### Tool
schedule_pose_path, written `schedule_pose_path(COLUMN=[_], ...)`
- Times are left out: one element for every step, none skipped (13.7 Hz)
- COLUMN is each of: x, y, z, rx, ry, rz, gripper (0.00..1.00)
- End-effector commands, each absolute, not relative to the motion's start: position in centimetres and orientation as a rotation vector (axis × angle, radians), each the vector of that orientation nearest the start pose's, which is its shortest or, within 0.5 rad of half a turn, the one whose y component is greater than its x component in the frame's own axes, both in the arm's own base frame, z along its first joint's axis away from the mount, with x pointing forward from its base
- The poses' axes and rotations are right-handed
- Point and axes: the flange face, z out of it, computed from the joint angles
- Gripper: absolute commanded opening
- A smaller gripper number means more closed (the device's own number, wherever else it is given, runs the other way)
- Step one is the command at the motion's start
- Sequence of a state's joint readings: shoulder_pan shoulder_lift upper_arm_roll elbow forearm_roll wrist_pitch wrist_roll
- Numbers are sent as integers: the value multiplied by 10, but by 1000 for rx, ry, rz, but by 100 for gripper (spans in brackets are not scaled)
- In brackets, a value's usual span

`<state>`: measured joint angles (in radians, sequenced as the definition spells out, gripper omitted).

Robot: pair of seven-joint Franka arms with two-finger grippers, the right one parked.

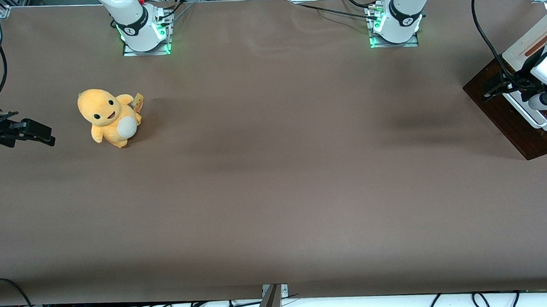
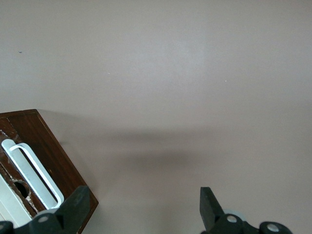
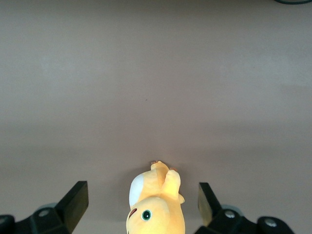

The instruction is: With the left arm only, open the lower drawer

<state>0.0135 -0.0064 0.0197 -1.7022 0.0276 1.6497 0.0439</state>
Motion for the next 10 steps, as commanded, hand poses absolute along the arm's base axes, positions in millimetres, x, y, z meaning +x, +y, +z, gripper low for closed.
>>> schedule_pose_path(x=[555,554,555,556,555,555,556,555,555,555], y=[20,20,20,19,17,15,15,15,15,12], z=[581,579,580,580,579,579,580,579,578,578], rx=[-3113,-3113,-3113,-3113,-3113,-3113,-3113,-3113,-3113,-3112], ry=[63,66,71,75,83,87,87,87,87,94], rz=[69,74,72,69,74,74,71,74,78,78], gripper=[100,100,100,100,100,100,100,100,100,100])
